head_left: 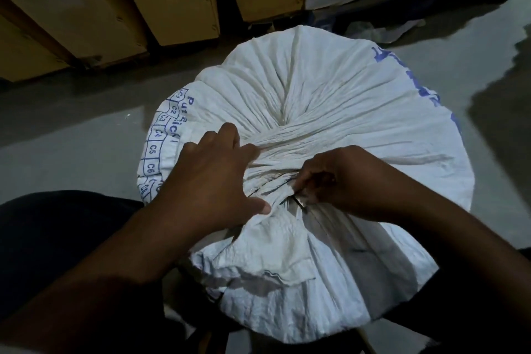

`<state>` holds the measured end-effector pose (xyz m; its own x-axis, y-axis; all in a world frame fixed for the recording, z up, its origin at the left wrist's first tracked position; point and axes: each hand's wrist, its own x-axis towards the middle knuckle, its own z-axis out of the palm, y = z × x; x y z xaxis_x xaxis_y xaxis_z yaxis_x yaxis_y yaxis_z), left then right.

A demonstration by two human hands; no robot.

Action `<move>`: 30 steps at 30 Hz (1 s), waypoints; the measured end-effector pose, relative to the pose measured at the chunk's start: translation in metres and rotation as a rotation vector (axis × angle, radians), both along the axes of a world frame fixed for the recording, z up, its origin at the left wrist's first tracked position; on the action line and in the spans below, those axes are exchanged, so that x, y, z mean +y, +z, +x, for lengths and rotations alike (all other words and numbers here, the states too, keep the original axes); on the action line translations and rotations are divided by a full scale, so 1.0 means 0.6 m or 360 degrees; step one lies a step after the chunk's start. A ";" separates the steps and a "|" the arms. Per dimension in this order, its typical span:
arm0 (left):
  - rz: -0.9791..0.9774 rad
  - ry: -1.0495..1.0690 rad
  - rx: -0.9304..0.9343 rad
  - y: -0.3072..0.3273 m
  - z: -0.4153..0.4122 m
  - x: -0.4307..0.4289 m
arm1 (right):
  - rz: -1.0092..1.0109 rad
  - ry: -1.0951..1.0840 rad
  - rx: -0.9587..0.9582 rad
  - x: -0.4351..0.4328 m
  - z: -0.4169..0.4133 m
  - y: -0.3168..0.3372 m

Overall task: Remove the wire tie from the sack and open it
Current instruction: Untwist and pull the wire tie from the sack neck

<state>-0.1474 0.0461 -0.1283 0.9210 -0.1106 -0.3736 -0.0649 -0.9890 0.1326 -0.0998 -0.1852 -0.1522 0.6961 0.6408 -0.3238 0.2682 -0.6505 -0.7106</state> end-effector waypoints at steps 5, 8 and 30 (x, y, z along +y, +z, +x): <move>-0.0060 -0.0011 -0.0074 -0.007 0.000 -0.003 | -0.0141 0.0157 -0.0191 0.014 -0.016 -0.006; -0.0345 0.0082 -0.0282 -0.008 0.005 0.011 | -0.0118 0.0200 -0.0276 0.022 -0.023 -0.013; -0.0051 -0.0347 0.0251 0.030 -0.004 0.036 | 0.0398 -0.0510 0.0453 0.006 0.004 -0.055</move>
